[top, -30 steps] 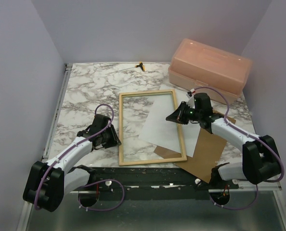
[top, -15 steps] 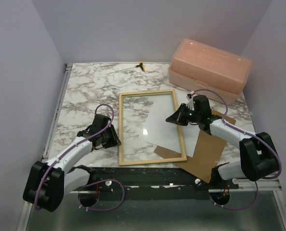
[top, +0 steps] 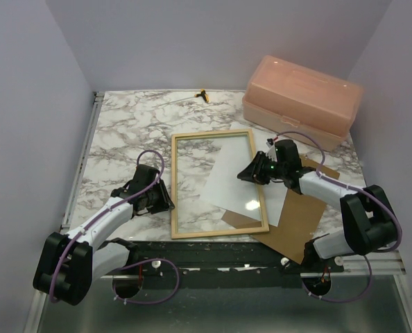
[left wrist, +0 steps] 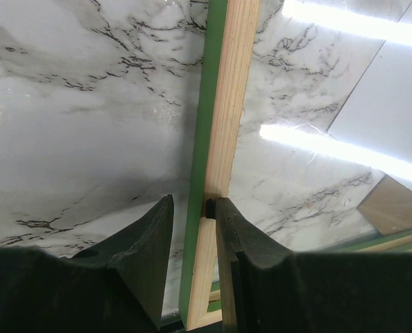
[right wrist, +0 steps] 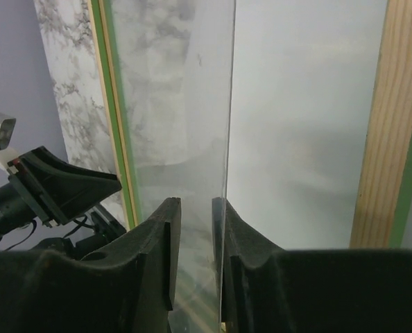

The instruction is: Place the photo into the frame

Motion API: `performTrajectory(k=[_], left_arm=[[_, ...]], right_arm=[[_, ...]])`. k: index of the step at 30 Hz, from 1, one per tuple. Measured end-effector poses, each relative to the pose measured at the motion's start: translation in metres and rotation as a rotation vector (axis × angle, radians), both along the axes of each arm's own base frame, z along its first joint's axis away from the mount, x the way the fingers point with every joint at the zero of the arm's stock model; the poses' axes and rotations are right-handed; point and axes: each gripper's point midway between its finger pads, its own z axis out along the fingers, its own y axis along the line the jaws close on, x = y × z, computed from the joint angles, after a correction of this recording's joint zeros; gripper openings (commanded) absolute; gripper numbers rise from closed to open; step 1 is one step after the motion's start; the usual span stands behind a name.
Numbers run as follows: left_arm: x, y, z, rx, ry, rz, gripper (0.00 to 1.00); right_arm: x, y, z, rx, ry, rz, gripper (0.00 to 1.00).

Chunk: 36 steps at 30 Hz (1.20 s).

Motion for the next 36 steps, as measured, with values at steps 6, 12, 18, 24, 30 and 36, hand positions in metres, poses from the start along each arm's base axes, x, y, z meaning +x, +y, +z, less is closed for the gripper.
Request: performTrajectory(k=[6,12,18,24,30,36], left_arm=[[0.000,0.000,0.000,0.000,0.000,0.000,0.31],[0.000,0.000,0.000,0.000,0.000,0.000,0.31],[0.000,0.000,0.000,-0.001,0.001,-0.001,0.31],[0.000,0.000,0.000,-0.001,0.000,-0.001,0.31],[0.000,0.000,0.000,-0.002,0.001,-0.001,0.31],[0.000,0.000,0.000,-0.002,0.000,-0.001,0.31]], right_arm=[[-0.004,0.001,-0.012,-0.024,0.025,0.019,0.52],[-0.006,0.005,-0.015,-0.060,0.021,0.040,0.64],[-0.005,0.007,-0.016,-0.115,0.009,0.052,0.70],[-0.006,0.004,-0.024,-0.175,0.018,0.045,0.76],[-0.006,-0.004,-0.031,-0.231,0.021,0.023,0.80],[-0.006,-0.007,-0.035,-0.262,0.021,0.010,0.81]])
